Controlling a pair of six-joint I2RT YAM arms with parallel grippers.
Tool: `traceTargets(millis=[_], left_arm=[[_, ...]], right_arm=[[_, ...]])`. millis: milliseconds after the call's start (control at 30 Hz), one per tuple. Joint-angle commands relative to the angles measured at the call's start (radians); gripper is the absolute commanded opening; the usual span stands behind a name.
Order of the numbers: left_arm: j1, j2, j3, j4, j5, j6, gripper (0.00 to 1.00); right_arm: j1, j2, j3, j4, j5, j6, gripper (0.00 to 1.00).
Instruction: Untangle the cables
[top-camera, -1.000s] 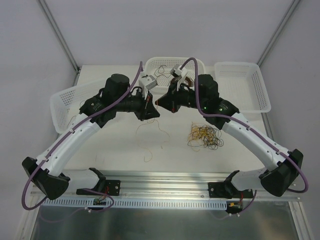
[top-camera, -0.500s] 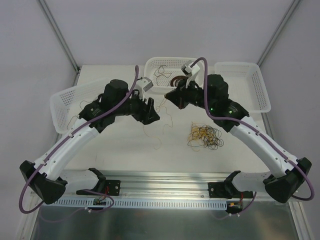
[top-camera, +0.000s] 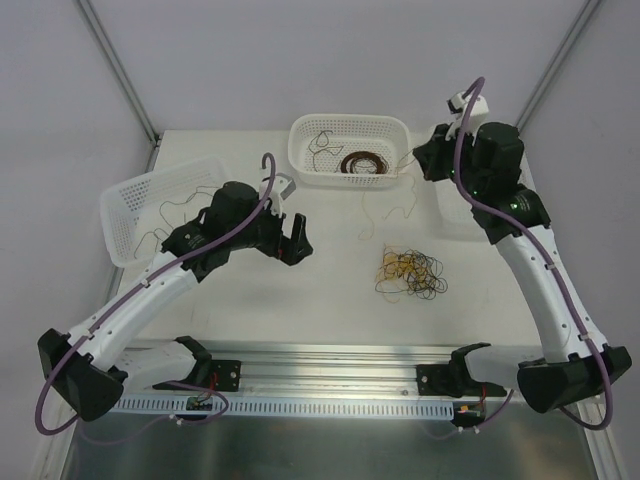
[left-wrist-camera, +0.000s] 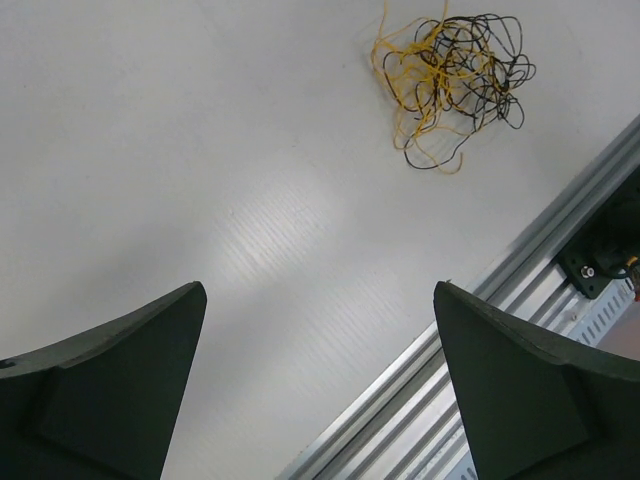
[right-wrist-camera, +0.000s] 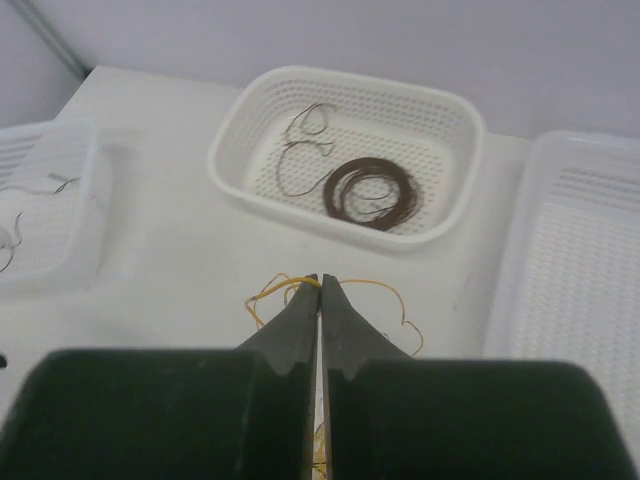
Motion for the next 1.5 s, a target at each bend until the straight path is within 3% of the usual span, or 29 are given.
traceTargets(millis=[0, 167, 433, 800, 1133, 1267, 1367, 1467], left_arm=[[0.001, -0.009, -0.050, 0.039, -0.055, -0.034, 0.99], [0.001, 0.027, -0.102, 0.045, -0.081, -0.080, 0.99], [0.001, 0.080, -0.161, 0.048, -0.075, -0.172, 0.99], [0.003, 0.112, -0.162, 0.052, -0.052, -0.217, 0.99], [0.003, 0.143, -0.159, 0.057, -0.044, -0.244, 0.99], [0.003, 0.127, -0.174, 0.057, -0.051, -0.252, 0.99], [0.001, 0.126, -0.182, 0.057, -0.050, -0.263, 0.99], [0.003, 0.133, -0.184, 0.060, -0.048, -0.269, 0.99]], right_arm=[[-0.079, -0.028, 0.103, -0.035, 0.114, -0.020, 0.01], [-0.239, 0.030, 0.200, -0.072, 0.196, 0.004, 0.01], [-0.446, 0.185, 0.222, 0.029, 0.220, 0.066, 0.01], [-0.645, 0.418, 0.248, 0.160, 0.107, 0.239, 0.01], [-0.688, 0.619, 0.346, 0.095, 0.085, 0.308, 0.01], [-0.727, 0.601, 0.278, 0.210, -0.030, 0.407, 0.01], [-0.727, 0.623, 0.317, 0.186, -0.039, 0.403, 0.01], [-0.727, 0.683, 0.390, 0.117, -0.083, 0.399, 0.11]])
